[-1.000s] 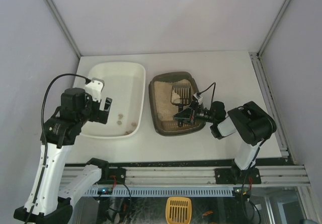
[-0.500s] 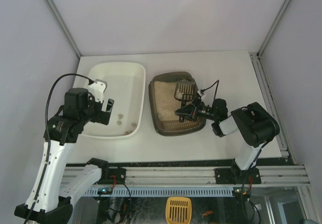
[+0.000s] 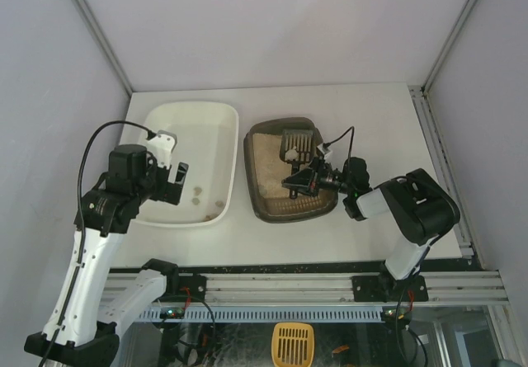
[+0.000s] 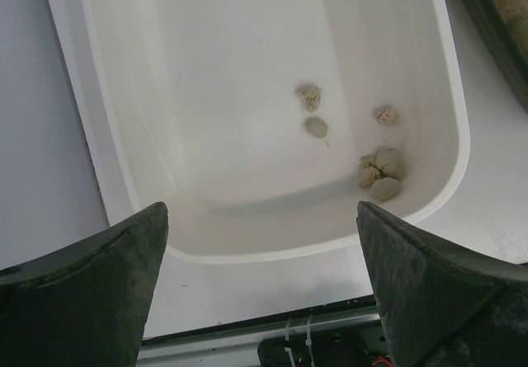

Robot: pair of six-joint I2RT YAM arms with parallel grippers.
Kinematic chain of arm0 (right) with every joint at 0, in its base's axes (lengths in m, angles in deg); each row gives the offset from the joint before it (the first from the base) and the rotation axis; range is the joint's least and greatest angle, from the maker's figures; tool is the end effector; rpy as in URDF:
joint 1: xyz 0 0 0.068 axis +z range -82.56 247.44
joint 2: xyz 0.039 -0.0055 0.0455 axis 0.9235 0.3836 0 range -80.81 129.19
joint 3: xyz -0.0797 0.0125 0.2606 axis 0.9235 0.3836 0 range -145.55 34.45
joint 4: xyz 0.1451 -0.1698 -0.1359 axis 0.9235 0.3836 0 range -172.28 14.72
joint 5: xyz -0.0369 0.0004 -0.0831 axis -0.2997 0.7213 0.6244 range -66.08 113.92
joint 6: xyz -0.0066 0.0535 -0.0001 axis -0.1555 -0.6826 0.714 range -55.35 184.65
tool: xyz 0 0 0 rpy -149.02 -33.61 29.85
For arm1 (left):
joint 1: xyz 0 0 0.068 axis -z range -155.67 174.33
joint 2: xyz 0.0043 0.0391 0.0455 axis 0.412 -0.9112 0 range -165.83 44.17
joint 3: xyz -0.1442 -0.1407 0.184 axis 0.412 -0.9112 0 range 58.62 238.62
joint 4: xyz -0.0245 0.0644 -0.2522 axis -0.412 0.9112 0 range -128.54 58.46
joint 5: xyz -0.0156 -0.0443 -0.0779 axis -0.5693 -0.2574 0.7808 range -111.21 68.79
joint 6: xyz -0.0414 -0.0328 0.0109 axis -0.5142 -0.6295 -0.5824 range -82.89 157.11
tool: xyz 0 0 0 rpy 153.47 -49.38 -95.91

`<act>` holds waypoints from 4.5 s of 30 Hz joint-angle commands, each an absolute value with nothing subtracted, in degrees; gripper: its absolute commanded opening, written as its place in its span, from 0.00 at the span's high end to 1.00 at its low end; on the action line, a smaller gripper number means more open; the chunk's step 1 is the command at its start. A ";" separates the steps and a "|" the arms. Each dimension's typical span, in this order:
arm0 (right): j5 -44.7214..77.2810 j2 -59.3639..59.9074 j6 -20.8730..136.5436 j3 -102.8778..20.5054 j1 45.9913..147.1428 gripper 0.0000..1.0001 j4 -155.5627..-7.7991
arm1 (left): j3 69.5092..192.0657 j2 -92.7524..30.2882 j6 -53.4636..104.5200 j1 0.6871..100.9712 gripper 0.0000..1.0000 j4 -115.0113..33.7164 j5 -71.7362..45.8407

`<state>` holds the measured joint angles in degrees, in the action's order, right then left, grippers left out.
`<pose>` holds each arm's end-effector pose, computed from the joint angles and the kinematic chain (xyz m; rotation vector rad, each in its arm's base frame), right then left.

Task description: Clean the litter box

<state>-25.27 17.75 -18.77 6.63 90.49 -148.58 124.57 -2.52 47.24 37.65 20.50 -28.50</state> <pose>0.2597 0.1398 0.1556 0.2658 2.0951 1.9742 0.1319 -0.0266 0.3731 0.3933 2.2265 0.1145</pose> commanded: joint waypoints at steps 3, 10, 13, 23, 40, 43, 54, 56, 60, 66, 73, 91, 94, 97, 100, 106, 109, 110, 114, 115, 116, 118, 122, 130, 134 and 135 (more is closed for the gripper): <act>-25.66 17.64 -18.79 3.75 92.61 1.00 -151.31 | 123.04 -1.89 47.06 37.28 0.00 18.95 -29.01; -24.29 9.35 -14.23 2.28 90.38 1.00 -136.15 | 122.02 -4.01 47.02 37.18 0.00 17.25 -36.34; -24.65 7.77 -16.51 3.11 91.10 1.00 -139.46 | 121.11 -5.85 46.64 37.12 0.00 16.69 -37.99; -24.27 5.87 -11.29 2.92 92.76 1.00 -131.20 | 122.01 -8.38 45.86 36.89 0.00 17.87 -34.20; -25.71 4.50 1.10 -12.19 96.20 1.00 -109.51 | 130.07 -12.11 45.48 23.50 0.02 20.50 -22.95; -22.62 6.09 9.61 -20.58 99.60 1.00 -93.24 | 133.72 -14.80 44.90 14.43 0.03 22.99 -11.53; 3.45 25.20 36.78 -62.88 115.23 1.00 -39.51 | 148.30 -24.79 51.55 -11.61 0.04 38.84 19.91; 9.77 29.14 39.06 -69.88 118.23 1.00 -34.27 | 148.19 -24.61 51.65 -12.76 0.04 38.57 20.11; 22.21 35.04 41.86 -78.15 122.98 1.00 -26.71 | 147.94 -24.85 50.62 -16.23 0.04 38.21 22.55; 38.87 39.91 47.33 -84.95 130.51 1.00 -20.98 | 146.47 -23.94 48.12 -19.55 0.05 35.08 24.74; 55.13 40.28 51.19 -85.10 137.12 1.00 -21.11 | 145.21 -23.77 46.40 -19.65 0.04 32.58 23.81; 41.21 27.66 47.21 -72.13 132.42 1.00 -35.16 | 145.72 -21.19 46.75 -19.23 0.05 30.73 24.39; 23.24 16.24 40.61 -59.37 123.82 1.00 -45.62 | 146.36 -19.27 46.11 -15.24 0.03 28.48 22.34; 9.06 7.28 33.33 -46.58 115.37 1.00 -56.95 | 146.18 -18.42 42.65 -2.98 0.03 24.97 11.35; 4.73 0.01 29.43 -38.36 109.35 1.00 -62.47 | 144.94 -18.84 34.66 12.16 0.00 18.83 1.29; 3.06 -11.98 26.43 -27.86 101.02 1.00 -63.54 | 141.71 -20.58 14.59 34.78 0.00 6.64 -13.22; -0.21 -17.81 23.12 -21.44 96.01 1.00 -66.88 | 138.36 -21.45 4.85 42.60 0.00 -0.87 -20.33; -1.56 -19.56 21.61 -19.23 94.16 1.00 -68.10 | 137.58 -22.48 2.26 44.91 0.00 -2.52 -23.97; -5.77 -26.74 17.33 -11.22 89.21 1.00 -72.33 | 141.03 -32.94 -4.62 53.42 0.00 -1.48 -33.68; -5.96 -28.14 17.25 -10.48 88.63 1.00 -72.00 | 143.31 -36.47 -4.45 55.48 0.00 -0.01 -36.24; -5.59 -29.17 17.57 -10.13 88.28 1.00 -70.99 | 145.58 -39.69 -3.89 57.14 0.00 1.74 -38.26; -4.52 -31.25 18.64 -10.06 87.77 1.00 -67.91 | 149.28 -46.52 -2.27 59.19 0.00 3.57 -39.71; -3.03 -35.69 19.25 -8.73 86.89 1.00 -65.40 | 153.12 -55.32 -1.66 59.84 0.01 4.64 -41.24; -6.55 -37.60 19.78 -6.18 82.70 1.00 -65.63 | 158.21 -66.64 3.30 60.00 0.06 5.39 -45.19; -8.14 -36.59 20.22 -5.41 81.25 1.00 -67.17 | 159.99 -70.25 5.13 60.01 0.09 4.06 -45.38; -8.64 -36.38 20.06 -5.16 80.83 1.00 -67.84 | 160.42 -71.09 5.58 60.01 0.13 3.89 -44.74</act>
<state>-6.01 -36.71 19.61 -5.74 82.25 -64.54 156.20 -69.01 2.76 60.08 5.53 -43.14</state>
